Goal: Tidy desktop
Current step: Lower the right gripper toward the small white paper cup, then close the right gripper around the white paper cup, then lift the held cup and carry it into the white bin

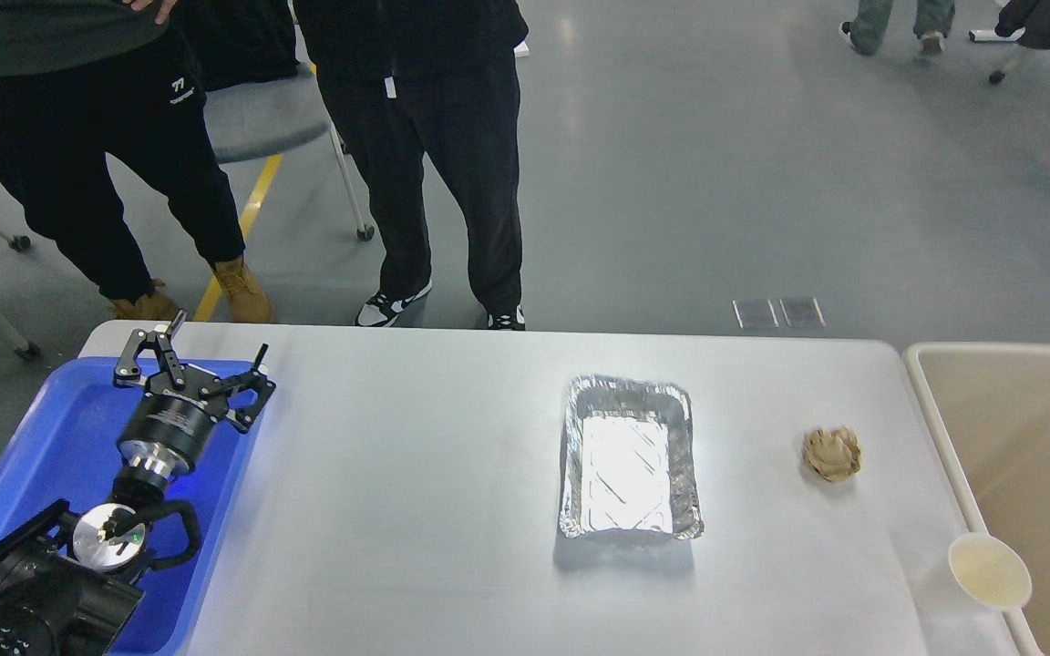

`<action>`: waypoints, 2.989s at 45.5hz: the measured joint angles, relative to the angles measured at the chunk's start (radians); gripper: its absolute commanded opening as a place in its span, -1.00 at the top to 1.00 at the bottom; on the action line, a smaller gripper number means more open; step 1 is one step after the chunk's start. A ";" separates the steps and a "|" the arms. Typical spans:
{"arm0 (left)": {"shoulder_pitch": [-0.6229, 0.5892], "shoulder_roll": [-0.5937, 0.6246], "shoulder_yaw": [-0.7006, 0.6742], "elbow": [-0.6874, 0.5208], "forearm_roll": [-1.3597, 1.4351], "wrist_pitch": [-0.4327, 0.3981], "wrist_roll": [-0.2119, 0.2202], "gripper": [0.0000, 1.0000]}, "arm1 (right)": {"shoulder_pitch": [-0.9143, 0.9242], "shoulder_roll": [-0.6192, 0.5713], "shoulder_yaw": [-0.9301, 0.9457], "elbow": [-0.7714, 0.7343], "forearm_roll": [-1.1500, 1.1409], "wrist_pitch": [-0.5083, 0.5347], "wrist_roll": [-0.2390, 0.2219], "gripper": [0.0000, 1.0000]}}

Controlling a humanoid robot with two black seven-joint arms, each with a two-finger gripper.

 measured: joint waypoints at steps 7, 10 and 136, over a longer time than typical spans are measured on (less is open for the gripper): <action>0.000 0.000 0.000 0.000 0.000 0.000 0.000 -1.00 | -0.166 -0.006 0.091 -0.049 -0.003 -0.090 -0.001 -1.00; 0.000 0.000 0.000 0.000 0.000 0.000 0.000 -1.00 | -0.224 -0.007 0.124 -0.068 -0.004 -0.118 -0.002 -1.00; 0.000 0.000 0.000 0.000 0.001 0.000 0.000 -1.00 | -0.429 -0.049 0.292 -0.144 0.081 -0.128 0.033 1.00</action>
